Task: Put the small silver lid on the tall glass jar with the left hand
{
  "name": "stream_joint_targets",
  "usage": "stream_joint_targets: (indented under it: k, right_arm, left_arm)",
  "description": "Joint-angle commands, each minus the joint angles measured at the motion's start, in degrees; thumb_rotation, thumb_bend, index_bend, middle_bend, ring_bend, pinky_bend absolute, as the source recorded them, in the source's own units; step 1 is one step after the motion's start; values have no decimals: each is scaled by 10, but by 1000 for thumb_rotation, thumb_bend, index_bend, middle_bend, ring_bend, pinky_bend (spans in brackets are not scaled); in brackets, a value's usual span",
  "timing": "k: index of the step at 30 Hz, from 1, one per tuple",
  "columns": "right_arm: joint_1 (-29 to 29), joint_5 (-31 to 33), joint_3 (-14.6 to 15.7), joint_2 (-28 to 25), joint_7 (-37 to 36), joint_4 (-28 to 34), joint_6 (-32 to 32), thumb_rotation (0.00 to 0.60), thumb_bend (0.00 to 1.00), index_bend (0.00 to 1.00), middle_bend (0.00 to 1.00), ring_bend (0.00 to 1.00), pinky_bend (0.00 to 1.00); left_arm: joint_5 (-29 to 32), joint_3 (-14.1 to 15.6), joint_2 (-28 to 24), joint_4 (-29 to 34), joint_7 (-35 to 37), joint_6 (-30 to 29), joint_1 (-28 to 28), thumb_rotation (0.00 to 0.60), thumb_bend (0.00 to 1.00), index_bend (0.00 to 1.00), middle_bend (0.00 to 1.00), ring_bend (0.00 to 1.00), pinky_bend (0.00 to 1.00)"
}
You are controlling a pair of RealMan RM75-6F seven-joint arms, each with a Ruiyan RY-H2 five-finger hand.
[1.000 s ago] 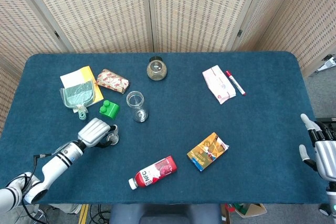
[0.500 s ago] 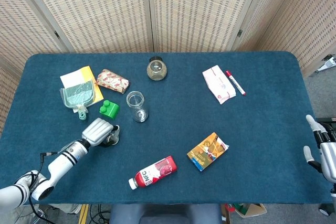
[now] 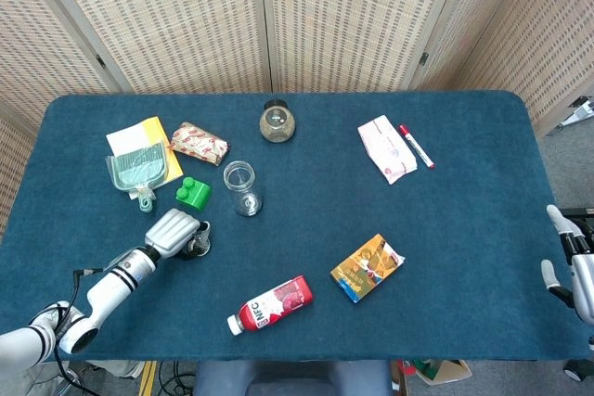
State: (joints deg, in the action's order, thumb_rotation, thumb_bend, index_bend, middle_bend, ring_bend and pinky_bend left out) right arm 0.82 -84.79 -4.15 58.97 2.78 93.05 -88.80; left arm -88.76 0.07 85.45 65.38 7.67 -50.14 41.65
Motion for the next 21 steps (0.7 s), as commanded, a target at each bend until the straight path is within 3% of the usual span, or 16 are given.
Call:
stream_joint_targets:
  k: [1, 11, 21]
  right_arm:
    - [-1, 1, 0, 0, -1, -1, -1, 600, 428, 49, 200, 137, 290]
    - [-6, 1, 0, -3, -6, -3, -3, 600, 428, 49, 200, 137, 290]
    - [-7, 0, 0, -2, -4, -1, -4, 600, 429, 49, 200, 137, 290]
  left_arm:
    - [2, 0, 1, 0, 0, 1, 0, 600, 337, 548, 1000, 968, 1000]
    - [8, 3, 5, -5, 0, 3, 2, 600, 438, 557, 1000, 969, 1000]
    - [12, 7, 7, -7, 5, 2, 2, 600, 440, 565, 1000, 970, 1000]
